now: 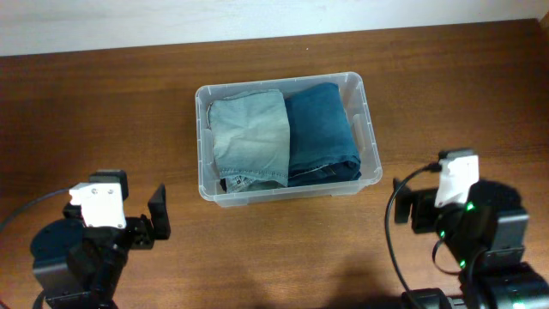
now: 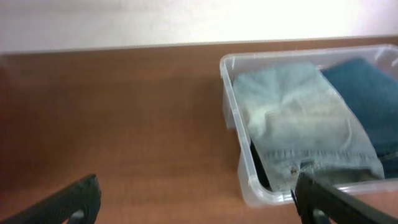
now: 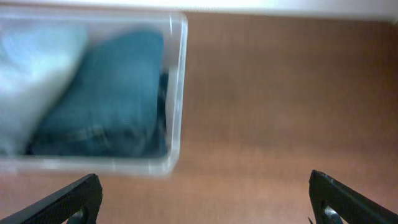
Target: Pack container
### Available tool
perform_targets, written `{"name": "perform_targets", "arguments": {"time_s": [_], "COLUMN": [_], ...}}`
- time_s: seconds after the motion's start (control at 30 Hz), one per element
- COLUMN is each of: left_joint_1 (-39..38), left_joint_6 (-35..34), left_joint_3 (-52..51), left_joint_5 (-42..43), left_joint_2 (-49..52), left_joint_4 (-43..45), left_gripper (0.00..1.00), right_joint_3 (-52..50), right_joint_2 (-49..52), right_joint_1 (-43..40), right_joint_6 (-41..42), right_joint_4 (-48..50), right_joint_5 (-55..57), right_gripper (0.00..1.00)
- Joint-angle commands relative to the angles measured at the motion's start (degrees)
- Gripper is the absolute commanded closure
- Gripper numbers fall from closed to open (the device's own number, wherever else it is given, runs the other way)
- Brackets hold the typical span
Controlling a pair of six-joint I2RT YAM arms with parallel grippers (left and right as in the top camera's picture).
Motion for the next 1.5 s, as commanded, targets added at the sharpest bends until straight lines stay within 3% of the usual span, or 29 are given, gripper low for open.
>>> {"name": "perform_targets", "arguments": {"time_s": [0.0, 0.43, 0.53, 0.73, 0.9, 1.2, 1.47], "left_joint_1": [0.2, 0.2, 0.2, 0.2, 0.2, 0.2, 0.2], "left_joint_6": [-0.1, -0.1, -0.1, -0.1, -0.1, -0.1, -0.1], "left_joint_3": [-0.5, -0.5, -0.5, -0.5, -0.5, -0.5, -0.5], "left_joint_5": [0.6, 0.6, 0.6, 0.6, 0.6, 0.6, 0.6], "left_joint_2": [-0.2, -0.2, -0.2, -0.2, -0.2, -0.2, -0.2], "left_joint_4": [-2.6, -8.7, -8.9, -8.9, -8.9, -8.9, -8.9], "left_gripper": [0.01, 0.00, 0.01, 0.01, 0.01, 0.01, 0.01], "right_joint_3": [-3.7, -9.2, -10.4, -19.0, -32.2, -51.3, -51.9], "right_joint_2": [-1.6, -0.2, -3.7, -20.1, -35.6, -35.2, -35.2], "right_joint_1": [0.3, 0.3, 0.3, -2.0, -2.8, -3.2, -3.1], "right_joint_6": [0.5, 0.5, 0.4, -0.7, -8.9, -13.0, -12.2], "right_joint_4": [-1.9, -4.2, -2.1, 10.0, 25.4, 48.8, 50.3], "right_joint_5": [0.5, 0.5, -1.0, -1.7, -4.7, -4.2, -4.5], "right_gripper": [0.01, 0.01, 0.01, 0.01, 0.01, 0.01, 0.01]}}
